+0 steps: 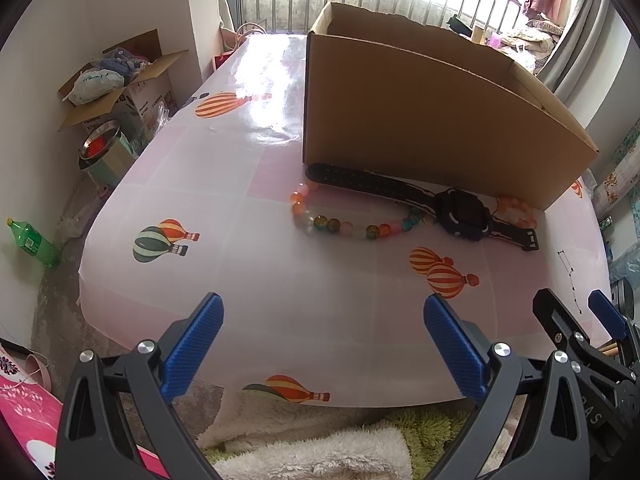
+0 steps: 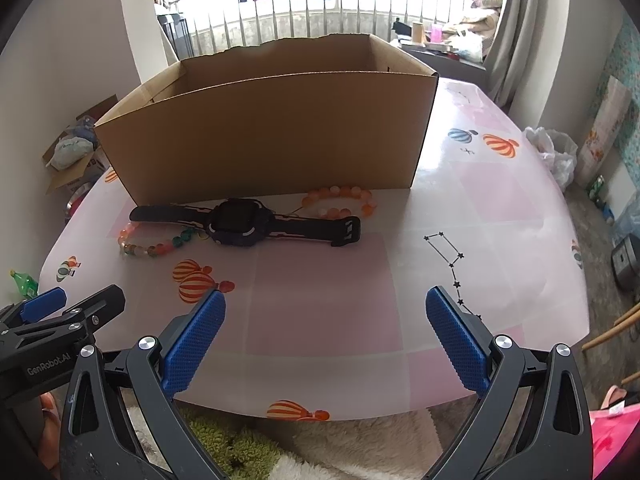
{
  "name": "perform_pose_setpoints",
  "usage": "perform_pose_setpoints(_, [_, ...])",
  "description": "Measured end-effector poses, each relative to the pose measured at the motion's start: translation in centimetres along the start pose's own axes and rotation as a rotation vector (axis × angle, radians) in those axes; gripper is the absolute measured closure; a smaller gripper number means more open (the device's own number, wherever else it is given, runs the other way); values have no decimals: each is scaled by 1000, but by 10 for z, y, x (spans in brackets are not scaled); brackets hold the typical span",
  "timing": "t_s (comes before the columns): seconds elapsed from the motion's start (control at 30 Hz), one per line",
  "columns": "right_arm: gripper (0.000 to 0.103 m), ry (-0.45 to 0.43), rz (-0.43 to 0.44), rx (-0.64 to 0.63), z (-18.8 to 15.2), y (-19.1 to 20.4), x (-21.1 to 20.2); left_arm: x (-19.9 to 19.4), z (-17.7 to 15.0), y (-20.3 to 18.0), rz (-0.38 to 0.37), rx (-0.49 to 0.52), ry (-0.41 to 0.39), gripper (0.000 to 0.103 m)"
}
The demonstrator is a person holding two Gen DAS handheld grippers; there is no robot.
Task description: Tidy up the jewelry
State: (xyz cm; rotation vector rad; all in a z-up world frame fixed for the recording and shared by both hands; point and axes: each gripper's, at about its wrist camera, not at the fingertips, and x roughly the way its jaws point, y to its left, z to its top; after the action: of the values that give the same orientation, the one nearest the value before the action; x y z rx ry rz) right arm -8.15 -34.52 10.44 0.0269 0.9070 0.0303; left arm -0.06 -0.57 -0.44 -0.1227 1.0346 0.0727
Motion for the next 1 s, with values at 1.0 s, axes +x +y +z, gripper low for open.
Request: perform_pose_setpoints(1.0, [6,11,7,-1,1,1,3,2,2,2,18,-10,9,4])
